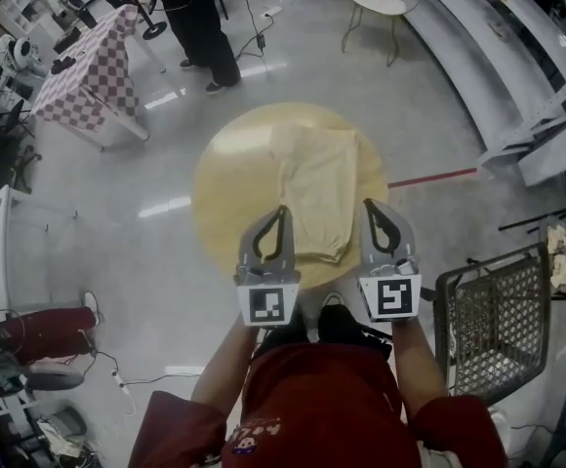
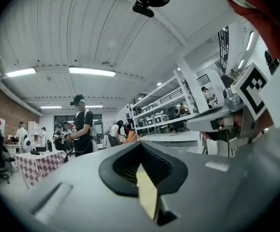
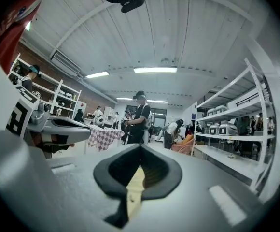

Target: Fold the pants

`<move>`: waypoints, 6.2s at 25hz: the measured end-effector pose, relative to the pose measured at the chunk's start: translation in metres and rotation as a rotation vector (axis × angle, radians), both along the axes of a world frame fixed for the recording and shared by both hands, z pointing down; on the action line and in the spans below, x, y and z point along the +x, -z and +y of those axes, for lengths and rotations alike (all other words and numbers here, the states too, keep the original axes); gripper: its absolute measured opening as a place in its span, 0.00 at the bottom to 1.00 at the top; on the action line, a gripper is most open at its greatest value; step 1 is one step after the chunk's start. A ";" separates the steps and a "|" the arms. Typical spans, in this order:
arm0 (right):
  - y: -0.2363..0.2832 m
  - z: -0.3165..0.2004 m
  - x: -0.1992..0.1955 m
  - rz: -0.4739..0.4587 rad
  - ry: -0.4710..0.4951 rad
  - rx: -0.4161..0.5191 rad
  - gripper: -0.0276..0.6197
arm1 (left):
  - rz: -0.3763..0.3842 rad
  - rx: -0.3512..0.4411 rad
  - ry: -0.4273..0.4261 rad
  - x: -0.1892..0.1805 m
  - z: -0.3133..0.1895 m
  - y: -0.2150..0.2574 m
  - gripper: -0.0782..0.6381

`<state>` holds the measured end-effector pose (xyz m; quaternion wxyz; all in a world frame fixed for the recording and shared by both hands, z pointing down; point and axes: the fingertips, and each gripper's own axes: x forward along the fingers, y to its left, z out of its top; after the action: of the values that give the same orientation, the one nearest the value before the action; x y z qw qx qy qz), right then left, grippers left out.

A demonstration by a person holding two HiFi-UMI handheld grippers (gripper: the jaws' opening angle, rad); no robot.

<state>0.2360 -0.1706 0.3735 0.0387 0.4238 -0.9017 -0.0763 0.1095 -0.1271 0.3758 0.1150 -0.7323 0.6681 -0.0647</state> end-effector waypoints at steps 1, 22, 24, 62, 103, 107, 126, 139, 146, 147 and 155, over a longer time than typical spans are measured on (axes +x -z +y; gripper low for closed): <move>-0.003 0.001 -0.002 0.019 0.008 0.007 0.04 | -0.036 -0.024 -0.012 0.001 0.001 -0.005 0.12; -0.194 0.065 -0.026 0.711 0.345 -0.290 0.27 | -0.561 -0.714 -0.439 0.032 0.042 -0.206 0.45; -0.212 0.071 -0.024 0.777 0.396 -0.320 0.29 | -0.587 -0.770 -0.485 0.035 0.046 -0.221 0.47; -0.320 0.079 -0.025 1.171 0.705 -0.443 0.15 | -0.735 -1.018 -0.648 0.033 0.043 -0.316 0.28; -0.159 0.069 -0.083 1.081 0.367 -0.240 0.14 | -0.812 -0.699 -0.678 -0.024 0.034 -0.150 0.25; -0.148 0.050 -0.085 1.079 0.336 -0.225 0.14 | -0.836 -0.682 -0.671 -0.027 0.014 -0.142 0.25; -0.166 -0.069 -0.099 1.088 0.347 -0.313 0.14 | -0.849 -0.750 -0.646 -0.041 -0.117 -0.161 0.25; -0.222 -0.135 -0.103 1.091 0.430 -0.427 0.14 | -0.858 -0.868 -0.653 -0.045 -0.188 -0.219 0.27; -0.249 -0.164 -0.102 1.083 0.469 -0.473 0.14 | -0.867 -0.936 -0.684 -0.044 -0.214 -0.249 0.27; -0.253 -0.168 -0.101 1.083 0.471 -0.475 0.14 | -0.873 -0.941 -0.684 -0.043 -0.218 -0.252 0.27; -0.278 -0.200 -0.104 1.076 0.455 -0.486 0.18 | -0.876 -0.971 -0.684 -0.050 -0.244 -0.275 0.36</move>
<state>0.1324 -0.3704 0.6517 0.5647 0.1030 -0.8151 -0.0780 0.0593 -0.3711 0.6510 0.0478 -0.7751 0.1914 -0.6003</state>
